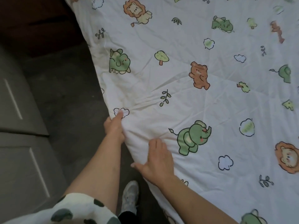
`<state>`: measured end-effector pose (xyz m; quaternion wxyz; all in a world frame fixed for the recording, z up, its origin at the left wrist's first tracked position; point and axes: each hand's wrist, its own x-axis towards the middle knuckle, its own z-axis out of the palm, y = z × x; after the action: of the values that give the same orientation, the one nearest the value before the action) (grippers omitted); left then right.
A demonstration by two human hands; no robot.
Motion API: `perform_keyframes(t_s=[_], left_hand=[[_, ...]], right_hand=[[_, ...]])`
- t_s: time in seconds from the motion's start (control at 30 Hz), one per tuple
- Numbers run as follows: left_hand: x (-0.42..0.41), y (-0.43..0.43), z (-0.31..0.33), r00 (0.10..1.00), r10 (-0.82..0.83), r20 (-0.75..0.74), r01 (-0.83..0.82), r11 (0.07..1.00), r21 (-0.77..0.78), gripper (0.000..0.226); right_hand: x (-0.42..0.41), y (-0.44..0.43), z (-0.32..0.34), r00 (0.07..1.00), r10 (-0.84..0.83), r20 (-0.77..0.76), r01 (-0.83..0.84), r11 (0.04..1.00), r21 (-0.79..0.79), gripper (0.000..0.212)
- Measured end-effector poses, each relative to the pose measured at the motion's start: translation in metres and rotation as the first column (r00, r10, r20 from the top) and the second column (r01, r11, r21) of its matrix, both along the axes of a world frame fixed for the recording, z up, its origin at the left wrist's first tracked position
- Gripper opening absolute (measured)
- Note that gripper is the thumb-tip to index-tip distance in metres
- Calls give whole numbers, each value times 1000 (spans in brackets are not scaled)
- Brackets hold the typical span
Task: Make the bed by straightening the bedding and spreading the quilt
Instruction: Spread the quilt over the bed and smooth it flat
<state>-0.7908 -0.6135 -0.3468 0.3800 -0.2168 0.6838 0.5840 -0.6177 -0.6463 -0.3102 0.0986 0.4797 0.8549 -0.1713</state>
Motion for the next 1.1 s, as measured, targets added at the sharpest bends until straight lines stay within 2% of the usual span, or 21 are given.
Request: perform_keyframes(t_s=[0.13,0.27,0.33,0.47,0.7,0.83,0.9,0.97,1.03,1.1], left_hand=[[-7,-10,24,998,-13,-64,12,1000,-11,17],[-15,-18,44,985,-46,-167,36,997,-62,16],[-19,-23,48,967,-84,-241,61,993,-103,18],[-31,-39,51,949,-72,-308,32,991,-130,22],[-48,-78,46,925,-62,-375,-22,976,-216,24],[-56,-86,24,930,-109,-350,13,964,-265,26],[-58,-85,10,932,-191,-307,89,944,-317,30],[-55,-80,-2,922,-302,-244,206,913,-353,47],[-44,-73,-6,905,-376,-201,303,899,-317,68],[-28,-64,-4,864,-455,-215,388,875,-290,76]], right_hand=[[-16,-33,12,992,7,126,-6,1000,-4,108],[-21,-37,15,991,40,124,-37,999,-29,108],[-22,-33,20,994,74,79,-67,994,-87,97],[-28,-37,35,984,171,-53,-178,966,-190,61],[-46,-58,39,951,275,-142,-309,870,-384,50],[-46,-56,24,945,286,-157,-326,836,-441,53],[-44,-50,17,950,275,-150,-313,823,-473,60],[-40,-38,15,958,258,-122,-284,828,-484,63],[-36,-25,13,959,266,-96,-281,859,-427,56],[-31,-11,14,950,292,-109,-311,904,-294,40]])
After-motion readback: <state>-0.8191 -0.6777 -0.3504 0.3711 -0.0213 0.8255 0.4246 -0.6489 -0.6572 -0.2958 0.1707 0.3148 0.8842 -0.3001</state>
